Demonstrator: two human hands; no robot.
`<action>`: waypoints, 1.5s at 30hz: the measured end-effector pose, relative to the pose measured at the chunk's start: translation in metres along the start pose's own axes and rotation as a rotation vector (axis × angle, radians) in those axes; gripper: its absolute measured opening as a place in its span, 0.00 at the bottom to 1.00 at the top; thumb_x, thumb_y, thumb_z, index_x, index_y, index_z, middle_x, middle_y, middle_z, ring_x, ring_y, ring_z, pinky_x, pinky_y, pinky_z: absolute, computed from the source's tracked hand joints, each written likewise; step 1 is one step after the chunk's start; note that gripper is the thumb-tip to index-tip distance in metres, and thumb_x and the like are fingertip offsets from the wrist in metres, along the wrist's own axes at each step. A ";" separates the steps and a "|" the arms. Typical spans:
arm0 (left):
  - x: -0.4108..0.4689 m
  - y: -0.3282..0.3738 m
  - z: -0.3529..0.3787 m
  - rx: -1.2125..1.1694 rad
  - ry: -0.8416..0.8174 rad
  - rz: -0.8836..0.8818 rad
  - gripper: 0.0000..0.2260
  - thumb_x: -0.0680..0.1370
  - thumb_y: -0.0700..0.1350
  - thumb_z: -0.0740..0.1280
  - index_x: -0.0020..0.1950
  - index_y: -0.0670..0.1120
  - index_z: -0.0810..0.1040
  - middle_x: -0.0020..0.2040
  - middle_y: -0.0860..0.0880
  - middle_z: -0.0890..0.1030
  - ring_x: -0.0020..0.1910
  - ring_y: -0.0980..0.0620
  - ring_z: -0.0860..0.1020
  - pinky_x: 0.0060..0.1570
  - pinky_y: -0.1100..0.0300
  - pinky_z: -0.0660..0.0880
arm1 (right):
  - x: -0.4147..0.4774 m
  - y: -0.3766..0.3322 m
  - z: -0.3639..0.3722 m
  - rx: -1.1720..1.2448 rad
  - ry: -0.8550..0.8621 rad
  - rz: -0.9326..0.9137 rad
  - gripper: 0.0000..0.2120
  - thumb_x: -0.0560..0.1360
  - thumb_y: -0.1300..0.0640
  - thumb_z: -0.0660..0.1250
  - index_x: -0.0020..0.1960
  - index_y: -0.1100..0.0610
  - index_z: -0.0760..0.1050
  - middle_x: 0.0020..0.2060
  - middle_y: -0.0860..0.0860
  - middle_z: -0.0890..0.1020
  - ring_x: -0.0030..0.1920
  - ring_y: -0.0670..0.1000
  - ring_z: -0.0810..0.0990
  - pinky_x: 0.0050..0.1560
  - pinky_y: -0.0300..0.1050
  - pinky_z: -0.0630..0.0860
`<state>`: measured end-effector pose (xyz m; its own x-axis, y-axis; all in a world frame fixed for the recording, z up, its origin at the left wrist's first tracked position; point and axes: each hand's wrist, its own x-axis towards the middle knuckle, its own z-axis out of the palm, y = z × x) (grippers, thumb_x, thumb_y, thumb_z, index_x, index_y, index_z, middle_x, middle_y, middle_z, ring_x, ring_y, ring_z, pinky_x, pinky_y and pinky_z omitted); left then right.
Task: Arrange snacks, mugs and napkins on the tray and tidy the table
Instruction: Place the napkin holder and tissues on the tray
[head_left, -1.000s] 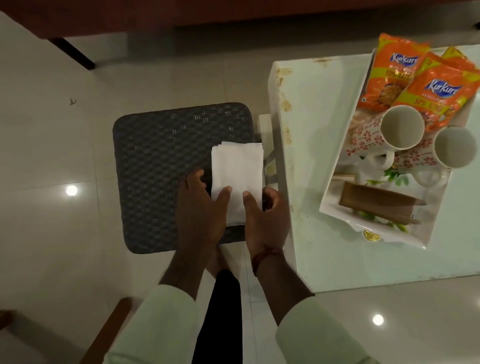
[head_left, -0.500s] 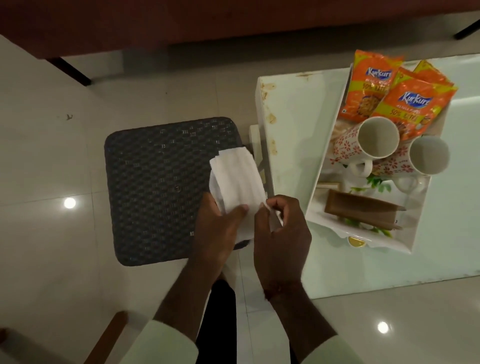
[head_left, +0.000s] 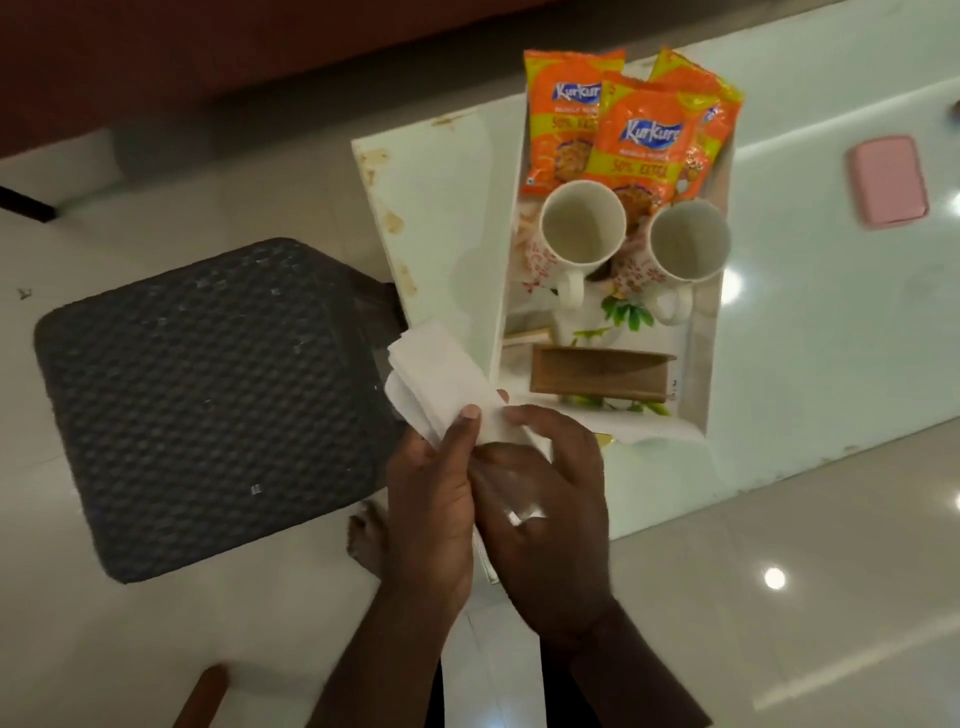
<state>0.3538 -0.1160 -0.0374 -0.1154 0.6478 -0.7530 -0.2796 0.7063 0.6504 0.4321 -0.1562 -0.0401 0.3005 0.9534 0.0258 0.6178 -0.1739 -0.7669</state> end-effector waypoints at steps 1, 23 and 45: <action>-0.001 -0.003 0.007 -0.004 -0.006 -0.022 0.16 0.77 0.48 0.68 0.64 0.47 0.78 0.55 0.48 0.84 0.54 0.48 0.83 0.55 0.49 0.79 | 0.001 0.001 -0.009 0.119 0.050 0.193 0.11 0.73 0.49 0.72 0.54 0.50 0.80 0.59 0.48 0.79 0.62 0.48 0.77 0.59 0.47 0.76; 0.022 -0.001 0.074 0.270 -0.007 -0.091 0.04 0.72 0.46 0.74 0.36 0.51 0.85 0.39 0.49 0.84 0.36 0.51 0.84 0.28 0.61 0.78 | 0.086 0.111 -0.131 0.578 -0.025 1.016 0.09 0.71 0.52 0.74 0.51 0.50 0.81 0.44 0.46 0.82 0.45 0.47 0.80 0.32 0.38 0.76; 0.103 -0.024 0.079 0.518 0.135 -0.043 0.07 0.74 0.49 0.69 0.43 0.45 0.81 0.32 0.46 0.83 0.24 0.50 0.81 0.23 0.62 0.73 | 0.102 0.164 -0.068 0.263 0.083 1.067 0.06 0.75 0.53 0.61 0.40 0.49 0.73 0.38 0.51 0.82 0.31 0.53 0.81 0.37 0.49 0.83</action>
<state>0.4237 -0.0435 -0.1229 -0.2452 0.5972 -0.7637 0.2160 0.8016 0.5575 0.6136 -0.1038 -0.1197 0.6419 0.3227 -0.6956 -0.1595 -0.8311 -0.5328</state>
